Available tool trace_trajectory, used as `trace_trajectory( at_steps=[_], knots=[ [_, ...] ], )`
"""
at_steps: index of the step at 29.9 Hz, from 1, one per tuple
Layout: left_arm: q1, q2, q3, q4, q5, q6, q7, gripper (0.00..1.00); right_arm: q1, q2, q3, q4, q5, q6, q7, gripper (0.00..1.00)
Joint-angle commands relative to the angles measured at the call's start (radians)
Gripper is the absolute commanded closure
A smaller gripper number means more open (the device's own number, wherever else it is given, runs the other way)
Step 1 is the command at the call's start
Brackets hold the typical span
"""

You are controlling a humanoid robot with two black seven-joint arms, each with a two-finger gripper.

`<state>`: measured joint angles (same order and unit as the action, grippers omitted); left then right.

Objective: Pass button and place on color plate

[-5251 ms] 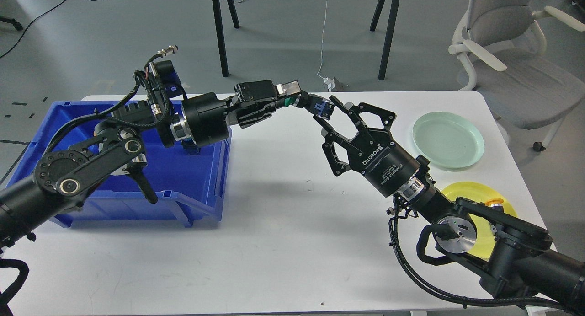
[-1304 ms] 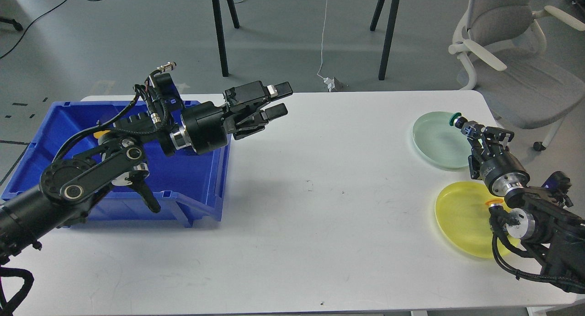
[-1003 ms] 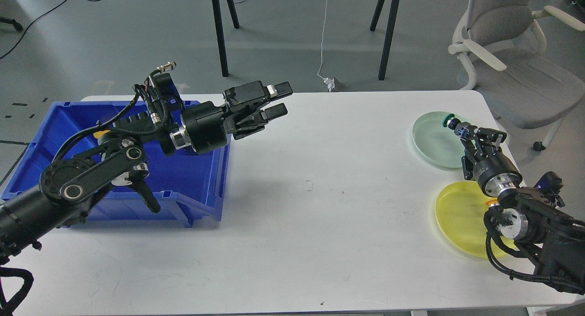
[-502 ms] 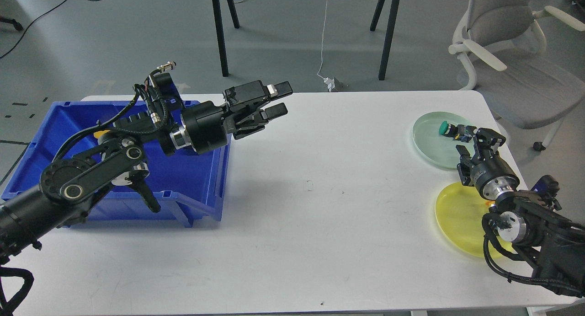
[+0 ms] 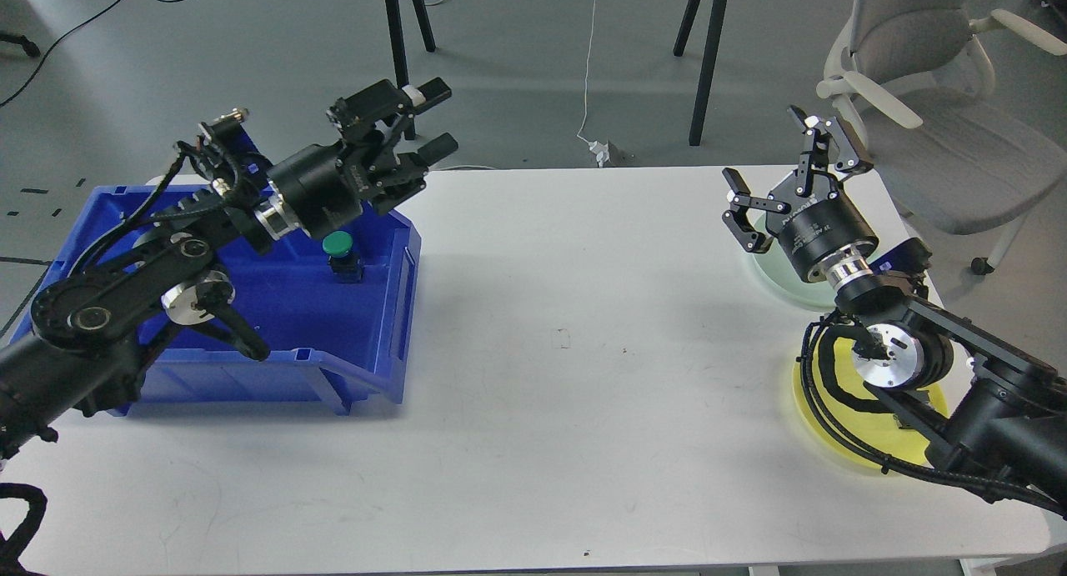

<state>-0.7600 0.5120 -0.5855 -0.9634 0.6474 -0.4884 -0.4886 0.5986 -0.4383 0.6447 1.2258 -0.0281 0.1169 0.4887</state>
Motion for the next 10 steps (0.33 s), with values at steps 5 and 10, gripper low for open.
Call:
trace_trajectory(
  at_steps=[5,10],
  knots=[
    [0.044,0.031,-0.046,0.063,-0.232,0.0,0.0,0.15,-0.009,0.154,0.122,0.109,-0.001,-0.002,0.0,0.01],
    [0.059,0.026,-0.046,0.063,-0.262,0.0,0.0,0.15,-0.017,0.179,0.139,0.106,-0.001,-0.003,0.0,0.01]
  ],
)
